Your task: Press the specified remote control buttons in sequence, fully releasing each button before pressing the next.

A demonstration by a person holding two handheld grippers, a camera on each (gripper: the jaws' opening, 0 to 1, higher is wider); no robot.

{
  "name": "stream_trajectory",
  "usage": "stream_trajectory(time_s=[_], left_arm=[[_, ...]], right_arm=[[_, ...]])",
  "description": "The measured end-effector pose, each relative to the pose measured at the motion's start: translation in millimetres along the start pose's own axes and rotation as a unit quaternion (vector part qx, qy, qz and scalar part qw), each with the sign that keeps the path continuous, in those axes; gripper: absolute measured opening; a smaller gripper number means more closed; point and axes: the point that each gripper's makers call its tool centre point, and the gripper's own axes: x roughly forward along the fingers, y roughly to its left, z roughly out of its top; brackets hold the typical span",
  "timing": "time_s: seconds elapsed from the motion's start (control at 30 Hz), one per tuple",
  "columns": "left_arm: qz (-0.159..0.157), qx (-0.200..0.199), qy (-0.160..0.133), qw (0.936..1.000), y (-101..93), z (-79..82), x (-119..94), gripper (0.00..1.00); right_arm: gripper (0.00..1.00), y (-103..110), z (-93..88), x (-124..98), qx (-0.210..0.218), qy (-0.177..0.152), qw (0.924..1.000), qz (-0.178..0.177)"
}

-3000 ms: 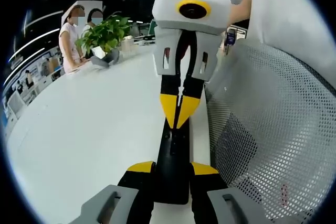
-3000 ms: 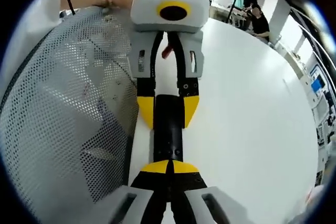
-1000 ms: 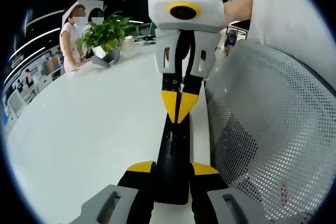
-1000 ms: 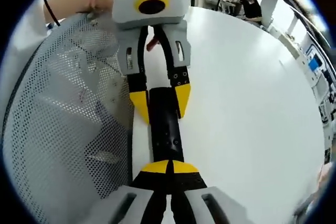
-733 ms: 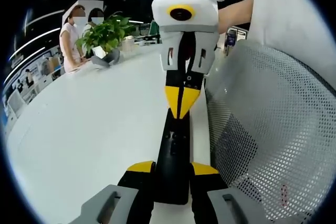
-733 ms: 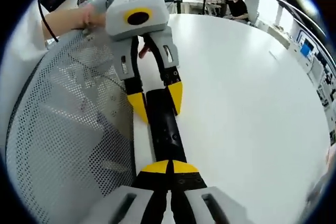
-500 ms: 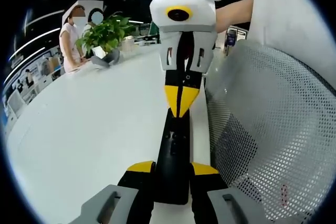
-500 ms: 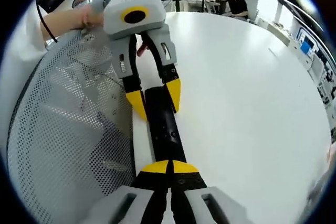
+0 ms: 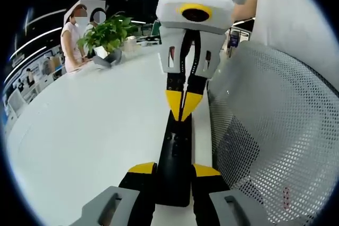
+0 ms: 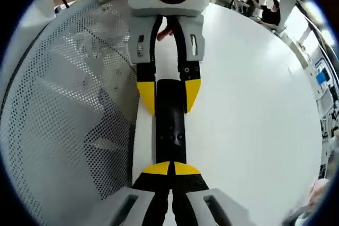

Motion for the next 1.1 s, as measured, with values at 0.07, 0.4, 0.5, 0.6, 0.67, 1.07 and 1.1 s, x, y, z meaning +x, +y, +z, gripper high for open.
stream_trajectory(time_s=[0.07, 0.4, 0.5, 0.6, 0.67, 1.07, 1.1], left_arm=[[-0.001, -0.001, -0.001, 1.0, 0.1, -0.2, -0.1, 0.25], [0.0, -0.006, -0.004, 1.0, -0.2, 0.2, -0.3, 0.25], [0.001, -0.006, -0.003, 1.0, -0.1, 0.1, -0.2, 0.25], [0.0, -0.005, -0.003, 1.0, 0.0, 0.0, -0.1, 0.25], [0.0, -0.005, -0.003, 1.0, 0.1, 0.0, -0.1, 0.25], [-0.001, -0.003, -0.003, 1.0, -0.1, 0.4, -0.3, 0.25], [-0.001, -0.003, -0.003, 1.0, 0.0, 0.4, -0.2, 0.25]], right_arm=[[0.0, -1.0, 0.8, -1.7, 0.061, -0.035, 0.9975, -0.005], [0.0, -1.1, 15.5, -6.5, 0.174, -0.147, 0.9736, 0.014], [0.0, -3.0, 13.6, -3.5, 0.155, -0.127, 0.9796, 0.007], [0.0, -0.3, 14.5, -0.4, 0.143, -0.12, 0.9823, 0.012], [0.0, 1.2, 10.2, 3.0, 0.121, -0.1, 0.9876, 0.009], [0.0, 0.2, 12.9, 4.7, 0.066, -0.055, 0.9963, 0.001], [0.0, -0.5, 12.6, 4.6, 0.069, -0.053, 0.9962, 0.003]])
